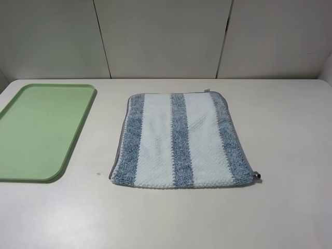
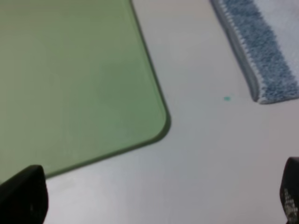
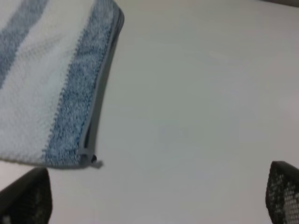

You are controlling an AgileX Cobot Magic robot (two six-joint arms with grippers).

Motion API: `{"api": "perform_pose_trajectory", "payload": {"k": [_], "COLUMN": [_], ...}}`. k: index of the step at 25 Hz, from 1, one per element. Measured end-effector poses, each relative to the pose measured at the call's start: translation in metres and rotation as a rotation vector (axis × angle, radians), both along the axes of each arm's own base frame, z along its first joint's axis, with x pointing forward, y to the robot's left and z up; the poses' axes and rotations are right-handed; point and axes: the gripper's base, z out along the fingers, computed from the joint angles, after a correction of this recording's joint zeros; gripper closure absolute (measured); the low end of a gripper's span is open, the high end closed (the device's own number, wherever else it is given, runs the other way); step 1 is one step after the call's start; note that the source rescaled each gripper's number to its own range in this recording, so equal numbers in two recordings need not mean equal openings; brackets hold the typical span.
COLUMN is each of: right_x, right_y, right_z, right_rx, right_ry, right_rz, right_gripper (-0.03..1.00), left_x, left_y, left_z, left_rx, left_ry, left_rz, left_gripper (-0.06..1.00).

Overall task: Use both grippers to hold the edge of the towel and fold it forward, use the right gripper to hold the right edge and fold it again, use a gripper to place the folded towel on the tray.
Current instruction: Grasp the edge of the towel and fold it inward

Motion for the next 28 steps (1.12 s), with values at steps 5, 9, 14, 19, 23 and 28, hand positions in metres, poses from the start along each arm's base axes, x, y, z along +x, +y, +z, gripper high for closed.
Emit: {"api": "perform_pose_trajectory", "payload": {"k": [5, 9, 14, 19, 23, 28], "right_x": [0.039, 0.070, 0.098, 0.115, 0.123, 0.131], "right_y": [0.007, 0.016, 0.036, 0.064, 0.085, 0.106], "right_z": [0.009, 0.004, -0.012, -0.029, -0.043, -0.059], "right_rx": [-0.127, -0.196, -0.274, -0.365, -0.424, -0.486], "right_ry": [0.134, 0.238, 0.329, 0.373, 0.386, 0.403], "right_rz": [0.086, 0.166, 0.327, 0.521, 0.650, 0.771], "right_gripper": [-0.03, -0.03, -0.03, -0.03, -0.03, -0.03], "left_x": [0.021, 0.040, 0.065, 0.085, 0.098, 0.111], "left_y": [-0.003, -0.012, -0.032, -0.055, -0.074, -0.096], "left_z": [0.015, 0.019, 0.007, -0.012, -0.025, -0.042], "left_rx": [0.111, 0.211, 0.322, 0.413, 0.453, 0.493], "left_ry": [0.044, 0.091, 0.220, 0.356, 0.400, 0.431], "left_rz": [-0.156, -0.307, -0.499, -0.657, -0.743, -0.833], "left_gripper": [-0.06, -0.06, -0.05, -0.05, -0.05, -0.05]}}
